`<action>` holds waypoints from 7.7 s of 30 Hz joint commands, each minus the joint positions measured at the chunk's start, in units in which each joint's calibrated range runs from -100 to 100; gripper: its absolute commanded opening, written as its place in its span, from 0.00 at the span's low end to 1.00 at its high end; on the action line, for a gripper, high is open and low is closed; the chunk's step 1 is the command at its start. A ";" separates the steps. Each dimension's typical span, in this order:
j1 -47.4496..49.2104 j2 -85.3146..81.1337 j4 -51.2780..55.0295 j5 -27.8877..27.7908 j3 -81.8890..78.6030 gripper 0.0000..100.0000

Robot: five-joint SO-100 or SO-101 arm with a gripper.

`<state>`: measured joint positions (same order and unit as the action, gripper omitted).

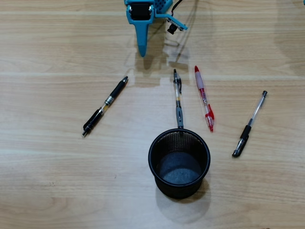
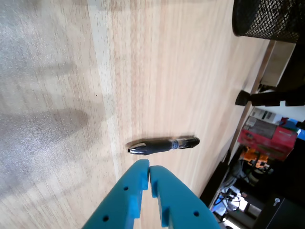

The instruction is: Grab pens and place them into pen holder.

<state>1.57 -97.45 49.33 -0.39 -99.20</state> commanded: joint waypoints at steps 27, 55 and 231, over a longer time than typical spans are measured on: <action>-0.52 -0.77 0.19 -0.19 -0.17 0.02; -2.90 -0.77 0.10 -0.13 -0.17 0.02; 8.72 113.80 -50.74 59.87 112.50 0.02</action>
<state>9.58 14.53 4.01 58.54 9.94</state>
